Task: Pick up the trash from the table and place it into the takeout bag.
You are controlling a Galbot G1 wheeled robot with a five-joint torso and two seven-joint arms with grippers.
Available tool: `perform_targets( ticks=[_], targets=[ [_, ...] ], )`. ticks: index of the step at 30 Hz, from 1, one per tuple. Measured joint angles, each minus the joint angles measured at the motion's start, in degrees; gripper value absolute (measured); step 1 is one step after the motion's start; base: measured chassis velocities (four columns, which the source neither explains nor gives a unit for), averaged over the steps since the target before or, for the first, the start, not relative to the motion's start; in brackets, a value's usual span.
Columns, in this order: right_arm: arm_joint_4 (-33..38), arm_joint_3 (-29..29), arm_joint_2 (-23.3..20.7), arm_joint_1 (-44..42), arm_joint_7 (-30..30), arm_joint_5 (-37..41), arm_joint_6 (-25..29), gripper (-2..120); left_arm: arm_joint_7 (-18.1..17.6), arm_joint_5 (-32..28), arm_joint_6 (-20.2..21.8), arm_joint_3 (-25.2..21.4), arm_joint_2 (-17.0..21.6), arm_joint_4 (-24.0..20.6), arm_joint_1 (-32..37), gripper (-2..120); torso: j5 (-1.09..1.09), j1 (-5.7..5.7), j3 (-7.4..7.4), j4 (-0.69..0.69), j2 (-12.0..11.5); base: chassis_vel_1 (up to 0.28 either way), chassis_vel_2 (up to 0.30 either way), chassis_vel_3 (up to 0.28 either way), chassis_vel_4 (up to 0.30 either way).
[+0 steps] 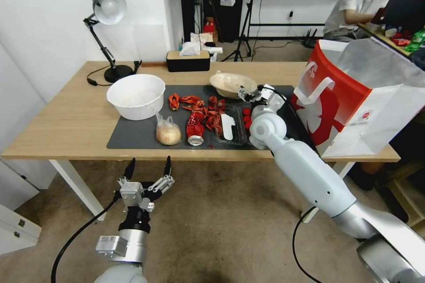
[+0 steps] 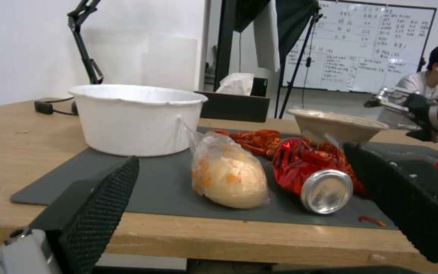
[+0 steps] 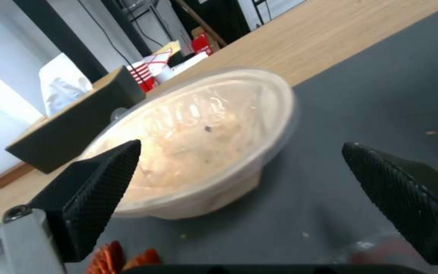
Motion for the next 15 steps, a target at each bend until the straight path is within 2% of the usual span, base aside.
perform_targets(
  ticks=[8,13,15],
  targets=[
    [-4.59,-1.19,4.07,3.13,-0.02,-0.29,0.00,100,0.00,-0.27,0.08,-0.33,0.28,-0.09,0.05,100,-0.01,0.00,0.00,0.00,0.00,0.000,0.000,0.000,0.000],
    [-5.59,-1.52,5.17,3.45,0.19,-0.66,-0.01,99,0.00,-0.34,0.06,-0.39,0.35,-0.33,0.26,100,0.00,0.00,0.00,0.01,0.00,0.000,0.000,0.000,0.000],
    [-5.44,-1.59,5.16,3.35,0.31,-0.83,-0.03,92,-0.01,-0.35,0.04,-0.49,0.45,-0.46,0.35,100,0.00,0.00,0.00,0.01,0.00,0.000,0.000,0.000,0.000]
  ],
)
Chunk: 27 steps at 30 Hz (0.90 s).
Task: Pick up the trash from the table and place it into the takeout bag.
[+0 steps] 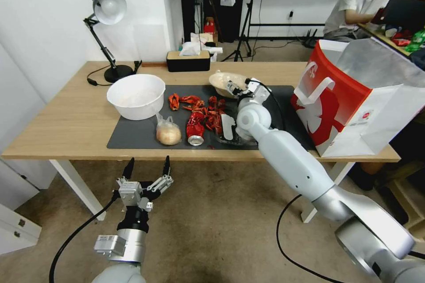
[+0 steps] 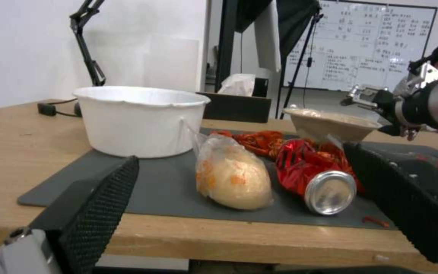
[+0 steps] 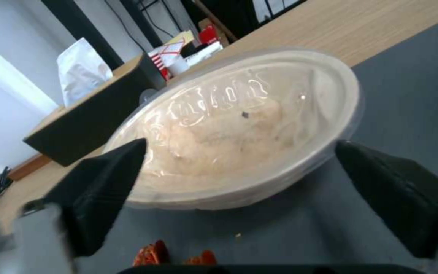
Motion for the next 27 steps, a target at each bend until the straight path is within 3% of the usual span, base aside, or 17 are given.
perform_targets(
  ticks=[11,27],
  targets=[
    [1.39,1.28,-1.34,-1.50,0.75,0.74,-1.02,90,-0.03,0.15,-0.13,0.40,-0.07,0.06,0.16,100,0.01,0.00,0.00,-0.01,0.01,0.000,0.000,0.000,0.000],
    [-3.97,2.46,2.29,0.66,0.61,0.77,-2.57,86,0.00,0.24,-0.25,0.47,0.03,0.34,0.55,100,0.00,0.00,0.00,0.00,0.01,0.000,0.000,0.000,0.000]
  ],
)
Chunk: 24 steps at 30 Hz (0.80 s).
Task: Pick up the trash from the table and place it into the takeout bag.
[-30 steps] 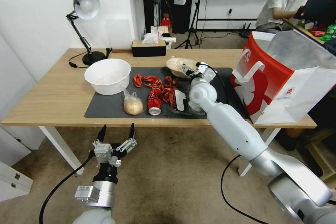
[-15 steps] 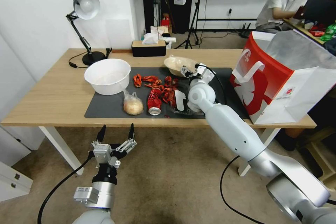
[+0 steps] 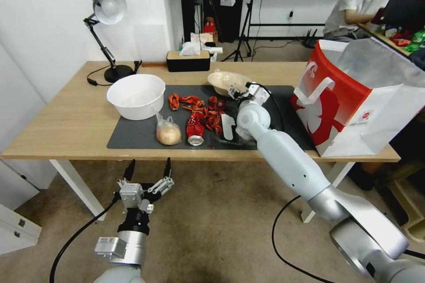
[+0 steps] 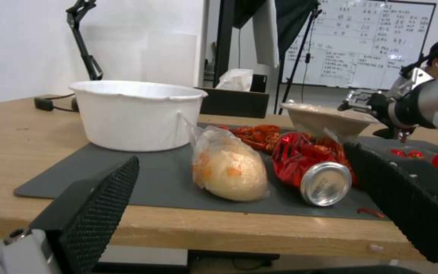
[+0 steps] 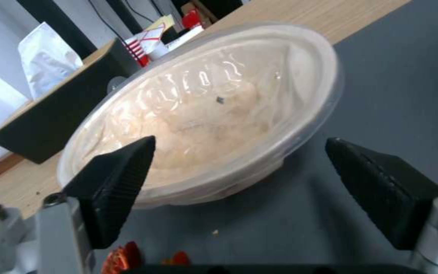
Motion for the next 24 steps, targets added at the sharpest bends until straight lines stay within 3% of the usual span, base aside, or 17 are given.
perform_targets(
  ticks=[6,10,13,22,24],
  targets=[
    [-1.39,0.31,1.07,0.41,0.30,-0.38,-0.90,64,0.02,0.02,-0.38,-0.08,0.05,0.01,0.23,100,0.00,0.00,0.00,0.00,0.00,0.000,0.000,0.000,0.000],
    [-1.46,0.36,1.13,0.40,0.41,-0.39,-1.19,58,0.04,0.03,-0.49,-0.10,0.08,0.01,0.30,100,0.00,0.00,0.00,0.00,0.00,0.000,0.000,0.000,0.000],
    [-1.90,0.72,1.14,0.11,0.49,-0.62,-1.52,38,0.11,0.12,-0.78,-0.05,0.09,0.01,0.54,100,0.00,0.00,0.00,-0.01,0.00,0.000,0.000,0.000,0.000],
    [-0.16,0.97,-0.49,-0.95,1.32,-0.65,-1.52,7,0.23,0.95,-1.38,0.30,-0.13,0.00,1.02,100,0.01,0.00,-0.01,0.00,-0.01,0.000,0.000,0.000,0.000],
    [0.14,1.04,-0.80,-1.06,1.40,-0.63,-1.50,5,0.25,1.03,-1.44,0.35,-0.15,0.00,1.07,100,0.01,0.00,-0.01,0.00,-0.01,0.000,0.000,0.000,0.000]
  ],
)
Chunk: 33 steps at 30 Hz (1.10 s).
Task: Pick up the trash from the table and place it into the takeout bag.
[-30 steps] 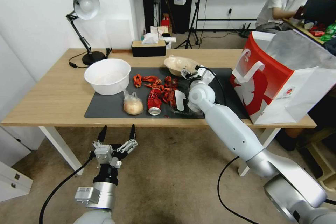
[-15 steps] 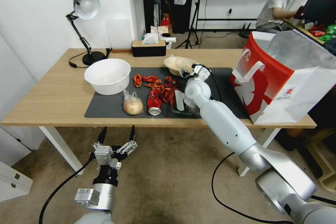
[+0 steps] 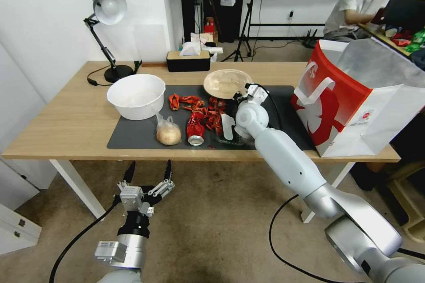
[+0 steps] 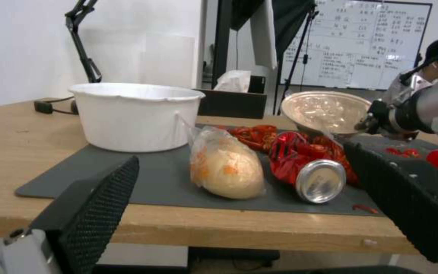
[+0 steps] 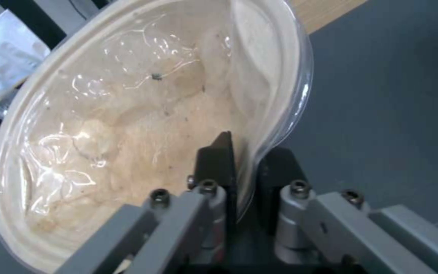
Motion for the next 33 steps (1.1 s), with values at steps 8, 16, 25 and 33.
perform_targets(
  ticks=[8,16,25,33],
  targets=[
    [2.59,1.63,-1.72,-0.36,0.38,1.13,0.43,0,0.12,0.56,-0.12,0.41,-0.36,-0.18,0.26,100,0.00,0.00,0.01,-0.01,0.00,0.000,0.000,0.000,0.000],
    [9.11,1.81,-4.84,-0.34,-1.40,4.67,3.21,0,0.32,0.97,-0.12,0.70,-0.89,-0.74,0.40,100,0.00,0.00,0.01,-0.01,0.00,0.000,0.000,0.000,0.000],
    [15.10,1.64,-6.75,-0.30,-2.47,6.29,4.21,0,0.39,1.14,-0.15,0.71,-1.23,-0.78,0.54,100,0.00,0.00,0.01,0.00,0.00,0.000,0.000,0.000,0.000],
    [24.23,1.69,-10.36,-0.66,-1.22,7.15,4.25,0,0.39,1.10,-0.18,0.53,-1.23,-0.72,0.46,100,0.00,0.00,0.01,-0.01,0.00,0.000,0.000,0.000,0.000]
  ],
)
